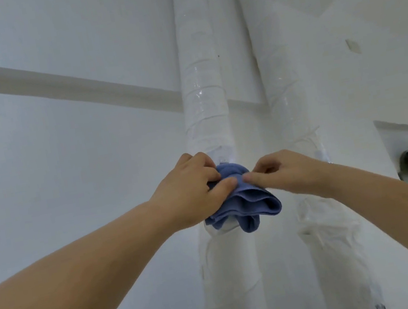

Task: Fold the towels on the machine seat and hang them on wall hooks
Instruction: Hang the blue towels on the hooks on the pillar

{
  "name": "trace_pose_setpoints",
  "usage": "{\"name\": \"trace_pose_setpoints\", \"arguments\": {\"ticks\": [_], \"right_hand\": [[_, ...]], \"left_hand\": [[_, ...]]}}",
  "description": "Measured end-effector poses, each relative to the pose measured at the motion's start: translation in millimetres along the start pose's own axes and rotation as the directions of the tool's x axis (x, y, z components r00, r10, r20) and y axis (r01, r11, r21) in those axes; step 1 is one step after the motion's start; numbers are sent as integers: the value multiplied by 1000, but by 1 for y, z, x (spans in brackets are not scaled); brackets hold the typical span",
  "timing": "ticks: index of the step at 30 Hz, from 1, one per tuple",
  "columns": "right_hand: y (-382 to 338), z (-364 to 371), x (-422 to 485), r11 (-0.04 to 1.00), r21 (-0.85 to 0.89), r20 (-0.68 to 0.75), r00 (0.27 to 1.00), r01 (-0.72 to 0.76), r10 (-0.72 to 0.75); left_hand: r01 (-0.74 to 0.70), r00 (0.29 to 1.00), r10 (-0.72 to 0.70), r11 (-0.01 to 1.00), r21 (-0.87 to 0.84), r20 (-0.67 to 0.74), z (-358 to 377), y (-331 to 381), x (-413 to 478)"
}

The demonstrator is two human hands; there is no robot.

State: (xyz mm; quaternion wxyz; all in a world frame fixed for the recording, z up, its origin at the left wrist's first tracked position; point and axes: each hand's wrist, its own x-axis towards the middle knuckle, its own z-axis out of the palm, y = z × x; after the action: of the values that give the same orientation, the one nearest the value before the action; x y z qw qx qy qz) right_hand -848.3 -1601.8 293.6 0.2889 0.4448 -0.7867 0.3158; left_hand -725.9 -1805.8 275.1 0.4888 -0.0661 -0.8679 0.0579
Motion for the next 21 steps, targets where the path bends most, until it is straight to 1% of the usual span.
{"name": "trace_pose_setpoints", "arguments": {"ticks": [2,5,7,9,11,13,15,17,19,21], "right_hand": [[-7,4,-4,989,-133,25,997,69,-67],[-6,13,-4,972,-170,13,987,162,-162],[-3,16,0,971,-125,-3,978,206,-208],[-1,17,4,976,-23,10,976,216,-216],[0,17,6,974,33,13,974,225,-225],[2,20,7,976,-2,-10,976,216,-216],[1,22,7,981,-27,-19,982,190,-190],[0,26,6,981,21,-22,981,191,-191],[0,27,6,982,59,-28,983,182,-180],[0,27,5,982,79,-16,985,171,-170]], "left_hand": [[-21,998,26,997,75,-56,6,0,0],[0,995,1,1000,11,-99,15,-1,-4],[-4,994,3,1000,-6,-111,21,-1,-6],[12,994,-10,1000,17,-110,23,1,-5],[37,995,-33,999,35,-96,24,3,-1],[59,996,-58,998,18,-65,23,5,3],[104,994,-106,992,-76,-27,21,5,5],[131,991,-132,983,-129,-4,21,4,5],[136,991,-137,985,-104,-5,23,5,3],[132,990,-135,989,-64,-40,25,8,0]]}}
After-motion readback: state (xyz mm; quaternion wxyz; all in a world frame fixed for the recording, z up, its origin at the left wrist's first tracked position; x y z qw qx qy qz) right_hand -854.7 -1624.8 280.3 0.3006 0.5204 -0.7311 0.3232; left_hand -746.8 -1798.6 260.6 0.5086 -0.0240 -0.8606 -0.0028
